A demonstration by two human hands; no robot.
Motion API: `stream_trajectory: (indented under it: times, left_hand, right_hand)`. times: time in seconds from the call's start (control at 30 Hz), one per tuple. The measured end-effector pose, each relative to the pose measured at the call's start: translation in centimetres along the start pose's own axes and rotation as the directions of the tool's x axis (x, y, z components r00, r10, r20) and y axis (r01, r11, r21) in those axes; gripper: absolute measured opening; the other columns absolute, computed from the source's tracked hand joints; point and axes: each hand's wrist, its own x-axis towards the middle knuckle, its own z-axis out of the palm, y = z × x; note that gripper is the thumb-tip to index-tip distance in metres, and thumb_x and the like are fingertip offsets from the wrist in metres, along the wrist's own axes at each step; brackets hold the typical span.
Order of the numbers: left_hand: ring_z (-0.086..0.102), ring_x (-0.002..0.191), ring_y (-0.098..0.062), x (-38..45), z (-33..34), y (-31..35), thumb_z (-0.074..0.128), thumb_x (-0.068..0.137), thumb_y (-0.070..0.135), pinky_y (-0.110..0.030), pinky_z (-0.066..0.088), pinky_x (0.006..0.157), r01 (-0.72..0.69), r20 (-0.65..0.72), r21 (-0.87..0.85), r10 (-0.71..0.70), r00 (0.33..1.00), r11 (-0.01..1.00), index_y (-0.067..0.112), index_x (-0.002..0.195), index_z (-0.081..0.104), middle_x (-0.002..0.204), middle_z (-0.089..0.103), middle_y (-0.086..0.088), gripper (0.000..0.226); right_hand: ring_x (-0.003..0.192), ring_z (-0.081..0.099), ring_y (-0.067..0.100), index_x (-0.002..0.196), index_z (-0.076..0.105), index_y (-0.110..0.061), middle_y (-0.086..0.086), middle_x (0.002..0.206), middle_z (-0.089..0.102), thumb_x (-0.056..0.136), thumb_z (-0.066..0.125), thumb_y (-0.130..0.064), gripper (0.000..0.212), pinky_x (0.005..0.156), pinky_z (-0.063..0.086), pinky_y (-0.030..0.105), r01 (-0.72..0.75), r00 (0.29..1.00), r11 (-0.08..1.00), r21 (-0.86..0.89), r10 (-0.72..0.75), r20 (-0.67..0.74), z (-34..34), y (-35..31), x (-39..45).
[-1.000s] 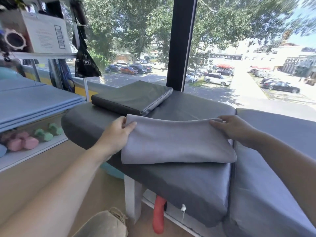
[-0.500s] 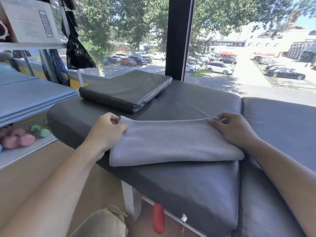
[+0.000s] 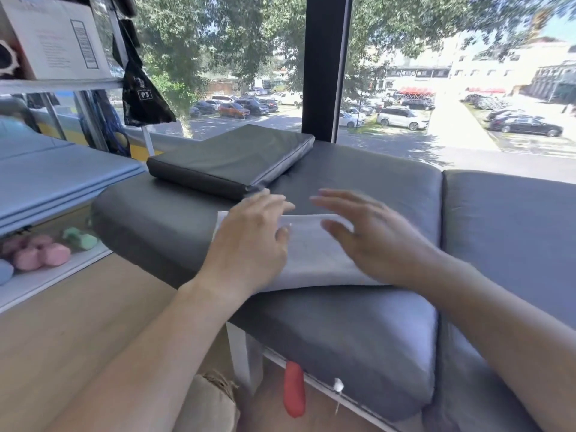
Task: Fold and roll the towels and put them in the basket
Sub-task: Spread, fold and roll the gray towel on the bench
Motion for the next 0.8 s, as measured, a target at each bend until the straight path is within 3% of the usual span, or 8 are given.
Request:
stream_trajectory:
  times: [0.07,0.17,0.3,0.47,0.57,0.63,0.7,0.8]
  left_hand:
    - [0.02,0.153,-0.014,0.0,1.2,0.0,0.046,0.102,0.044,-0.036,0.013,0.124,0.049,0.224,0.097,-0.07,0.972,0.994,0.028,0.147,0.048,0.162,0.035,0.005,0.048]
    - [0.003,0.156,-0.013,-0.1,1.3,-1.7,0.023,0.088,0.082,-0.043,0.003,0.126,0.177,0.4,0.273,-0.279,0.873,0.946,0.039,0.16,0.016,0.169,0.009,0.01,0.084]
    - [-0.007,0.156,-0.012,-0.3,0.3,-2.7,0.014,0.071,0.098,-0.044,-0.005,0.126,0.251,0.436,0.278,-0.354,0.827,0.927,0.034,0.161,0.004,0.17,-0.002,0.007,0.112]
    - [-0.004,0.156,-0.016,-1.0,-0.2,-2.1,0.01,0.084,0.086,-0.046,-0.006,0.125,0.278,0.31,0.378,-0.404,0.861,0.883,0.022,0.162,0.007,0.17,0.003,-0.002,0.101]
    - [0.0,0.157,-0.019,-1.2,-0.2,0.0,0.018,0.099,0.067,-0.047,-0.002,0.126,0.2,0.135,0.382,-0.269,0.954,0.902,0.023,0.161,0.018,0.169,0.013,-0.003,0.076]
    - [0.008,0.156,-0.016,-1.1,0.1,1.8,0.026,0.104,0.053,-0.044,0.002,0.126,0.124,0.065,0.251,-0.144,0.987,0.96,0.025,0.158,0.028,0.167,0.022,0.002,0.061]
    - [0.011,0.155,-0.012,-0.9,1.0,2.4,0.032,0.104,0.048,-0.041,0.005,0.126,0.098,0.096,0.15,-0.114,0.989,0.984,0.029,0.156,0.031,0.165,0.026,0.007,0.056]
    - [0.0,0.156,-0.011,-1.1,2.5,1.1,0.022,0.099,0.066,-0.043,-0.001,0.126,0.13,0.303,0.248,-0.205,0.931,0.96,0.035,0.16,0.016,0.169,0.009,0.009,0.069]
  right_hand:
    - [0.154,0.012,0.008,0.158,0.022,-0.042,-0.013,0.168,0.016,0.107,0.032,-0.046,0.052,0.123,0.008,0.027,0.04,0.972,0.998,-0.043,-0.029,0.235,2.9,-0.8,-0.5]
    - [0.155,-0.005,0.006,0.16,0.01,-0.043,-0.017,0.168,0.002,0.104,0.024,-0.06,0.061,0.126,-0.004,0.031,-0.07,0.911,0.994,-0.086,0.099,0.399,3.1,1.0,-0.3]
    - [0.156,-0.006,0.01,0.16,0.008,-0.041,-0.017,0.168,0.0,0.097,0.023,-0.072,0.072,0.126,-0.005,0.034,-0.288,0.868,0.947,-0.144,0.322,0.379,1.6,4.5,-0.2]
    - [0.156,-0.011,0.02,0.163,0.011,-0.025,-0.002,0.171,-0.003,0.103,0.019,-0.062,0.071,0.126,-0.004,0.043,-0.515,0.797,0.826,-0.23,0.56,0.228,0.9,7.6,-0.9]
    - [0.154,-0.022,0.019,0.163,0.011,-0.023,-0.001,0.17,-0.01,0.105,0.016,-0.054,0.066,0.126,-0.009,0.041,-0.399,0.912,0.882,-0.252,0.411,-0.004,0.2,5.3,-0.6]
    - [0.153,-0.021,0.012,0.162,0.009,-0.027,-0.007,0.169,-0.01,0.106,0.019,-0.052,0.062,0.126,-0.01,0.035,-0.224,0.975,0.964,-0.146,0.221,-0.031,0.3,2.4,-0.3]
    - [0.153,-0.017,0.007,0.162,0.006,-0.029,-0.01,0.169,-0.007,0.106,0.02,-0.055,0.063,0.125,-0.008,0.031,-0.095,0.983,0.99,-0.107,0.111,0.148,1.7,0.6,-0.4]
    - [0.154,-0.011,0.005,0.162,0.001,-0.031,-0.015,0.169,-0.004,0.102,0.018,-0.065,0.071,0.125,-0.007,0.03,-0.153,0.897,0.98,-0.129,0.193,0.398,2.9,1.7,-0.6]
